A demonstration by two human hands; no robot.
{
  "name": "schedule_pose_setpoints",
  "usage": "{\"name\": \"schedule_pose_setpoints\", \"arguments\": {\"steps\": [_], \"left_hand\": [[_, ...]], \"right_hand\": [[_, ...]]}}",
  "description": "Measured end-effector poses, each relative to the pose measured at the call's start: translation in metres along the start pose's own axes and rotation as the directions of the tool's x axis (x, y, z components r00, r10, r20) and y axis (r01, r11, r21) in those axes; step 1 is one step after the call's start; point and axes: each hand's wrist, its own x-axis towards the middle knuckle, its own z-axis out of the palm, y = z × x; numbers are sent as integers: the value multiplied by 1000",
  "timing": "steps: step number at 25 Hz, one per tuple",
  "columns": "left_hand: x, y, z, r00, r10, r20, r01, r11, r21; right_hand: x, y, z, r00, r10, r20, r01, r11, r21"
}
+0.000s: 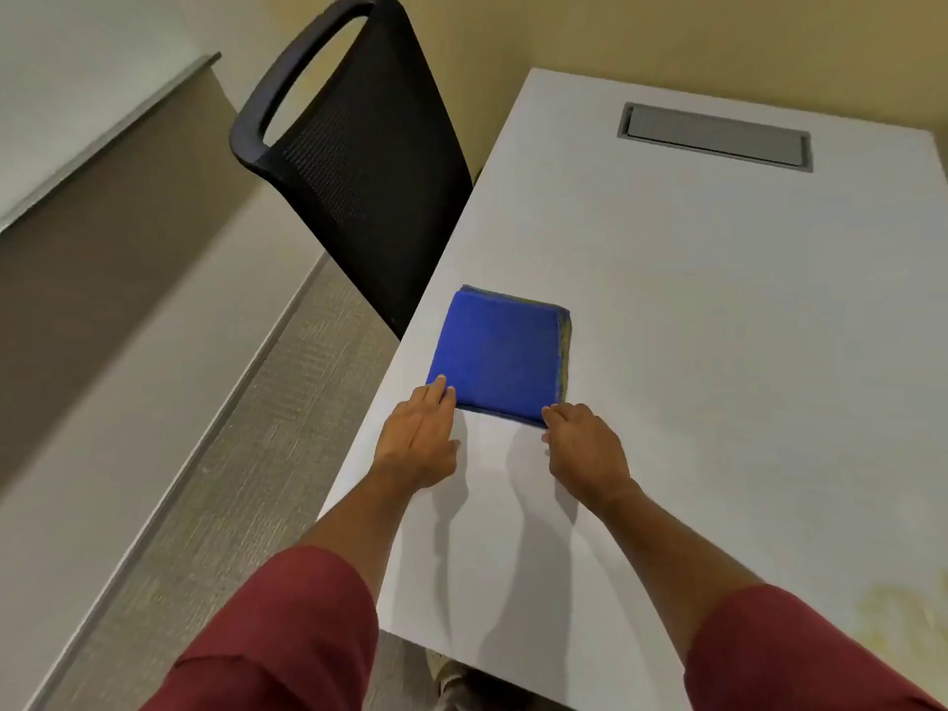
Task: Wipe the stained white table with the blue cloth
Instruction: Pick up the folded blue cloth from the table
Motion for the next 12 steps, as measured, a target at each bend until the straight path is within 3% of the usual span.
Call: {"name": "schedule_pose_setpoints", "arguments": {"steps": [3, 7, 12], "left_hand": [[21, -14, 7, 996, 73, -46, -72, 997, 16], [41, -25, 6, 990, 143, -8, -143, 990, 14], [55, -35, 0, 979, 204, 13, -205, 977, 64]], "right_hand": [[16, -3, 7, 999, 44, 32, -43, 999, -5], [28, -6, 8, 991, 98, 91, -95, 995, -36], [43, -4, 7, 970, 203, 136, -215, 974, 73]]}}
